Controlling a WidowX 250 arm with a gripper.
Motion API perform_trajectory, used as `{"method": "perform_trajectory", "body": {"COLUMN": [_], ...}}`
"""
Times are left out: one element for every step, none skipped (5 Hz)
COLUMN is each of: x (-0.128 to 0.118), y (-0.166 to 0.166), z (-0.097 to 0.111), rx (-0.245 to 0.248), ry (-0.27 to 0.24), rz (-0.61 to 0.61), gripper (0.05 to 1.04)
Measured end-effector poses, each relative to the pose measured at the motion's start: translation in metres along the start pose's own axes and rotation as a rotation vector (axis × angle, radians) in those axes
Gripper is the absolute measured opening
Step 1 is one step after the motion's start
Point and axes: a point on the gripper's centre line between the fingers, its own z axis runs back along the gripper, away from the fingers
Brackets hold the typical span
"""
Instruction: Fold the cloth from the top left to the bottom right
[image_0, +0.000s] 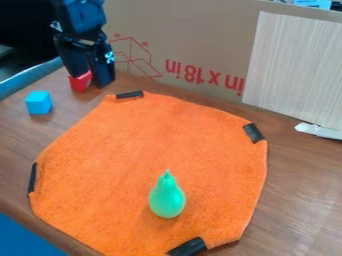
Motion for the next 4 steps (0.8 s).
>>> {"method": "perform_trajectory", "body": {"x": [0.008,0.015,0.025,0.033], "y": [0.018,0.032,0.042,0.052], "z": [-0.007,-0.014,-0.020,-0.029], "rx": [-0.035,-0.038,-0.022,-0.022], "ry": [-0.005,0.001,-0.010,-0.007], "rz": [-0.006,0.001,-0.005,0.004], "gripper": [0.999,0.999,0.999,0.999]}}
